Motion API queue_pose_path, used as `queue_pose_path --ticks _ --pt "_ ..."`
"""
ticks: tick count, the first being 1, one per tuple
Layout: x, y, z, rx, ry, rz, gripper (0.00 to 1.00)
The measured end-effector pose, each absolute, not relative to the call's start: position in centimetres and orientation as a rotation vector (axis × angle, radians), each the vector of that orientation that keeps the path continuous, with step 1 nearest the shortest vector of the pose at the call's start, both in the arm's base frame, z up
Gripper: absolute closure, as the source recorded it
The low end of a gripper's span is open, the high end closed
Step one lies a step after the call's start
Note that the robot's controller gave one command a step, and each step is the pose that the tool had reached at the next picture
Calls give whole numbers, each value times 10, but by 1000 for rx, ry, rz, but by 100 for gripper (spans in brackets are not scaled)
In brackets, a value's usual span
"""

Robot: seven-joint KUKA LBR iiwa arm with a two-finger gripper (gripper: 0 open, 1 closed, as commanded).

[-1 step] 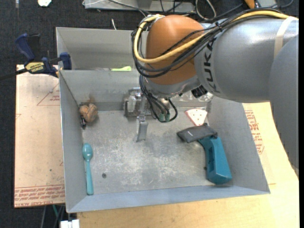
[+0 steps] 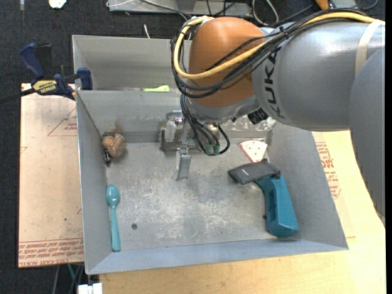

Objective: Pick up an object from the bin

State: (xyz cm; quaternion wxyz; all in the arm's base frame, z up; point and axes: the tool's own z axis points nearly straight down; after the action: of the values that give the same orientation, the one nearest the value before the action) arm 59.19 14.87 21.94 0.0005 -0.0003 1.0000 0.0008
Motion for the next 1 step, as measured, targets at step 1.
queue_pose_path --ticks 1 --pt "619 94 196 65 3137 7 0"
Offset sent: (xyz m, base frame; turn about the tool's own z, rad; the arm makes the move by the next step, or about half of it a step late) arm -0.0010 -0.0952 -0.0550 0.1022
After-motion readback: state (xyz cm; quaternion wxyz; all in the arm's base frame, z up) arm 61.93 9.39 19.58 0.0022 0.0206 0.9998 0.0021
